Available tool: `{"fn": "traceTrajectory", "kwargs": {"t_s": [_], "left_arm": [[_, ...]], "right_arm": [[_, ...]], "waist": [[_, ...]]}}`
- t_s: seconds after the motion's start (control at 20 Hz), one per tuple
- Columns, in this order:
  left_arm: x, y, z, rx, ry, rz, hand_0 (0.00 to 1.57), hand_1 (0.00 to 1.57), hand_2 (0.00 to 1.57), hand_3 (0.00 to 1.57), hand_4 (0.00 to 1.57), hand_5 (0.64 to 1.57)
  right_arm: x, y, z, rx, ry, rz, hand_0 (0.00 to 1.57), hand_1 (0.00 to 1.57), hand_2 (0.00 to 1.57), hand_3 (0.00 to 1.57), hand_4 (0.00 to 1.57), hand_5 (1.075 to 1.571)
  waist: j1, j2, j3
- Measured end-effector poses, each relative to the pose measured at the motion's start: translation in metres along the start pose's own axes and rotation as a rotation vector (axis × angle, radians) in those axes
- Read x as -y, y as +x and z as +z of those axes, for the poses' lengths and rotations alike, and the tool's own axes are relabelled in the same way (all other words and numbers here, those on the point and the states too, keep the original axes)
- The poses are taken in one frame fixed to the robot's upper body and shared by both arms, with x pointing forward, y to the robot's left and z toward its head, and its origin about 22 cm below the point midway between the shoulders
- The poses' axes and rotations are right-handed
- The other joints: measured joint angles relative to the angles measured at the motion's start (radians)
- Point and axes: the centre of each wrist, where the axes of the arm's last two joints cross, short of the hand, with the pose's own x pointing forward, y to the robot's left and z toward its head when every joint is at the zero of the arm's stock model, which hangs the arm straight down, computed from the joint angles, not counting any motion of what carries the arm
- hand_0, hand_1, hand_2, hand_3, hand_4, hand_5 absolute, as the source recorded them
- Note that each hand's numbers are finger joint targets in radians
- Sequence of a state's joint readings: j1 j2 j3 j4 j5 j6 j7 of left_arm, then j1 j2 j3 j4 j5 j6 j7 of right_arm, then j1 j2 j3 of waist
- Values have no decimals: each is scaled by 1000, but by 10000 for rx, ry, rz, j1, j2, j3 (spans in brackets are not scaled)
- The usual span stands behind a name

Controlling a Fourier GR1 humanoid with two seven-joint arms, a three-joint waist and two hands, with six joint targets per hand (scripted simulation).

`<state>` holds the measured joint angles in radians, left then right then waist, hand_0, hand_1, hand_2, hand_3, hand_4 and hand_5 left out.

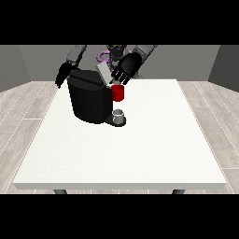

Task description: Insert the coffee pod into the coffee machine and close the lid

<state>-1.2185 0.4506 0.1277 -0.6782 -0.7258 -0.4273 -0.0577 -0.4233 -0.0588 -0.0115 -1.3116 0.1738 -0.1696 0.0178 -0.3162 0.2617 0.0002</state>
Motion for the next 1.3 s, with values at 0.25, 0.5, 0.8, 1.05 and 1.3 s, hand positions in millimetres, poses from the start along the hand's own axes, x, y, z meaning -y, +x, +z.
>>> {"fn": "traceTrajectory", "kwargs": {"t_s": [0.25, 0.5, 0.8, 1.05, 1.3], "left_arm": [[1, 9, -4, 242, -161, -57, 1239, 1239, 1286, 1222, 429, 1571], [-3, 15, -6, 305, -149, 1, 1187, 1187, 1230, 1196, 441, 1571], [3, 12, -7, 340, -87, -94, 1167, 1167, 1238, 1188, 412, 1571], [0, 15, -7, 551, 60, -206, 1225, 1225, 1261, 1206, 376, 1571], [0, 13, -7, 566, 235, -224, 1198, 1198, 1224, 1168, 355, 1571]], "right_arm": [[10, -4, -6, -92, -372, 56, 0, 0, 0, 0, 0, 1571], [12, -5, -8, 13, -460, 4, 0, 0, 0, 0, 131, 1571], [9, -3, -8, -71, -438, -27, 0, 0, 0, 0, 100, 1571], [10, -3, -10, -41, -545, -39, 0, 0, 0, 0, 0, 1571], [15, -4, -10, -43, -530, -73, 0, 0, 0, 0, 0, 1571]], "waist": [[289, 144, 1], [270, 360, 3], [236, 313, 10], [258, 423, 13], [199, 440, 9]]}}
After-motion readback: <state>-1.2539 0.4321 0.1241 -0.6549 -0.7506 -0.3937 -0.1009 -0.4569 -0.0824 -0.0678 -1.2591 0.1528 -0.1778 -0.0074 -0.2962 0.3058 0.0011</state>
